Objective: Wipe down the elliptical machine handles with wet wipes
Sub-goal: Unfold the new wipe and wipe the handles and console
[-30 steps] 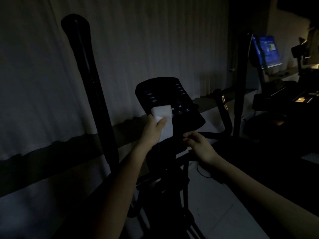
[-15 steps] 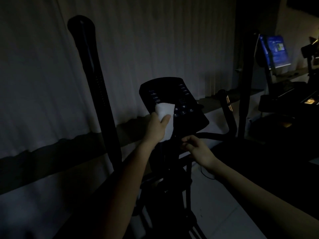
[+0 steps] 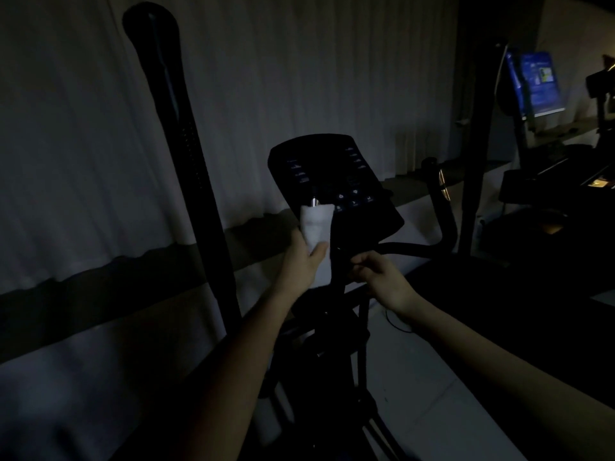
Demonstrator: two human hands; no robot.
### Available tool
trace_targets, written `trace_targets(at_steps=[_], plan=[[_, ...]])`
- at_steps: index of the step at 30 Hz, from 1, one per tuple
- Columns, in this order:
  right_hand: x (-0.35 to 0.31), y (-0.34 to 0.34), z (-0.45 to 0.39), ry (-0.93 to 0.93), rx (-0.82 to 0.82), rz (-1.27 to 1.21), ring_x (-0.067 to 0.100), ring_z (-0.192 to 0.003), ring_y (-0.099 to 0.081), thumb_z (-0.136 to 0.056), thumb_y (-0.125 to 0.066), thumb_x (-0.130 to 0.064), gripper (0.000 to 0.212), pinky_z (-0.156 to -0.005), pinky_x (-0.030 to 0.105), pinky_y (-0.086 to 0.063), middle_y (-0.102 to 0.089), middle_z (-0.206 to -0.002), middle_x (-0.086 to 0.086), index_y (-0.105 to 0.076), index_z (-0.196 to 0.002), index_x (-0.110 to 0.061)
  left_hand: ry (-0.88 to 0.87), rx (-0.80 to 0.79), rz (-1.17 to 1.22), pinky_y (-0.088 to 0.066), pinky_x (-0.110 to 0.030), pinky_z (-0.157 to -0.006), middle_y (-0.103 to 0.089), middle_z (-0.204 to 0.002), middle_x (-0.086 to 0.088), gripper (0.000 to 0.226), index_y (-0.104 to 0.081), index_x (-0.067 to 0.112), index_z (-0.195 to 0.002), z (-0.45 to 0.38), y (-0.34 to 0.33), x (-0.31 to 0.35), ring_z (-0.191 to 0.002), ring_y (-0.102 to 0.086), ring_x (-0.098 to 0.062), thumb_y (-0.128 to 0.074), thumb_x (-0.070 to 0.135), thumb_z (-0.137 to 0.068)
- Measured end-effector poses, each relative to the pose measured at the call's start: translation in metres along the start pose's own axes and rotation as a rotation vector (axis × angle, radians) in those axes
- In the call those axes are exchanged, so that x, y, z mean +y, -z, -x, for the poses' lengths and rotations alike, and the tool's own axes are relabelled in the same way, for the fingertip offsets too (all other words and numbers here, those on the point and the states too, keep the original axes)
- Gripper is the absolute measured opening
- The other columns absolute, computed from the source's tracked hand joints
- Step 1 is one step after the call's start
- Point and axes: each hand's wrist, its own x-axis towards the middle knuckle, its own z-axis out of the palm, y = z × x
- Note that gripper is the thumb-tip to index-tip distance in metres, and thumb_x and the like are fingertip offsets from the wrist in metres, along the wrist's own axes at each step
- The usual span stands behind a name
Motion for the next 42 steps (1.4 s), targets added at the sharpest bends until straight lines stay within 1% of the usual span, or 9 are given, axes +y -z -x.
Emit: trace_targets(at_steps=[4, 11, 15, 21, 26, 29, 31, 38, 42], plan=[[0.010, -0.003, 0.010, -0.014, -0.023, 0.014, 0.026, -0.097, -0.063, -0.098, -0.047, -0.012, 0.016, -0.084, 0.036, -0.050, -0.067, -0.104, 0.011, -0.056, -0.111, -0.008, 0.012, -0.020, 0.011, -0.041, -0.003, -0.065, -0.056, -0.106, 0.004, 0.038, -0.041, 0.004, -0.123, 0.014, -0.003, -0.014, -0.094, -0.057, -0.008, -0.055, 0.030, -0.098], [-0.005, -0.003, 0.001, -0.009, 0.003, -0.039, 0.023, -0.098, -0.063, -0.097, -0.048, -0.012, 0.016, -0.079, 0.033, -0.047, -0.066, -0.102, 0.007, -0.055, -0.111, -0.011, 0.064, -0.092, 0.078, -0.045, -0.025, -0.083, -0.057, -0.115, -0.006, 0.040, -0.041, 0.007, -0.120, -0.008, 0.008, 0.002, -0.107, -0.057, -0.019, -0.050, 0.040, -0.099], [0.006, -0.019, 0.010, -0.023, -0.026, -0.026, 0.021, -0.093, -0.062, -0.097, -0.049, -0.014, 0.015, -0.080, 0.035, -0.050, -0.066, -0.103, 0.008, -0.056, -0.110, -0.013, 0.061, -0.032, 0.194, -0.041, -0.001, -0.079, -0.055, -0.117, 0.009, 0.032, -0.040, 0.017, -0.135, 0.019, -0.004, -0.010, -0.105, -0.054, 0.004, -0.044, 0.024, -0.104], [0.019, -0.020, 0.012, -0.031, -0.060, 0.053, 0.018, -0.086, -0.060, -0.096, -0.050, -0.019, 0.013, -0.073, 0.030, -0.046, -0.064, -0.097, 0.004, -0.056, -0.108, -0.018, -0.037, -0.011, -0.062, -0.043, -0.030, -0.098, -0.058, -0.131, -0.014, 0.038, -0.044, 0.005, -0.139, 0.016, 0.014, -0.013, -0.121, -0.055, -0.028, -0.042, 0.019, -0.103], [0.014, -0.016, 0.005, -0.026, -0.025, 0.023, 0.025, -0.094, -0.064, -0.094, -0.049, -0.020, 0.011, -0.079, 0.040, -0.052, -0.066, -0.104, 0.008, -0.055, -0.101, -0.026, -0.162, 0.010, -0.045, -0.048, -0.029, -0.096, -0.065, -0.115, -0.004, 0.030, -0.057, 0.010, -0.125, -0.001, 0.033, 0.007, -0.106, -0.061, -0.014, -0.047, 0.026, -0.102], [0.015, -0.018, 0.012, -0.030, -0.034, 0.030, 0.024, -0.091, -0.064, -0.095, -0.049, -0.018, 0.012, -0.072, 0.033, -0.050, -0.066, -0.104, 0.008, -0.055, -0.105, -0.024, -0.143, 0.029, 0.003, -0.043, -0.008, -0.083, -0.065, -0.103, 0.001, 0.026, -0.060, 0.008, -0.121, 0.028, 0.021, -0.008, -0.093, -0.060, -0.004, -0.048, 0.020, -0.102], [0.019, -0.021, 0.018, -0.033, -0.048, 0.050, 0.021, -0.088, -0.063, -0.096, -0.050, -0.020, 0.012, -0.069, 0.030, -0.047, -0.066, -0.101, 0.007, -0.055, -0.106, -0.025, -0.101, 0.044, 0.043, -0.044, -0.010, -0.074, -0.067, -0.094, 0.002, 0.022, -0.063, 0.007, -0.112, 0.049, 0.015, -0.021, -0.083, -0.060, 0.001, -0.047, 0.018, -0.102], [0.022, -0.020, 0.023, -0.038, -0.037, 0.065, 0.021, -0.088, -0.063, -0.095, -0.049, -0.022, 0.012, -0.070, 0.031, -0.048, -0.065, -0.101, 0.005, -0.054, -0.106, -0.026, -0.163, -0.005, 0.070, -0.046, -0.014, -0.093, -0.065, -0.123, 0.003, 0.039, -0.057, 0.012, -0.133, 0.033, 0.034, -0.008, -0.112, -0.060, -0.007, -0.061, 0.018, -0.095], [0.016, -0.019, 0.024, -0.016, -0.039, 0.021, 0.019, -0.086, -0.060, -0.096, -0.050, -0.018, 0.013, -0.068, 0.027, -0.045, -0.064, -0.103, 0.006, -0.054, -0.108, -0.021, -0.165, 0.014, 0.016, -0.047, -0.023, -0.099, -0.066, -0.120, -0.001, 0.041, -0.057, 0.011, -0.132, 0.024, 0.028, 0.001, -0.113, -0.061, -0.011, -0.065, 0.018, -0.093]])
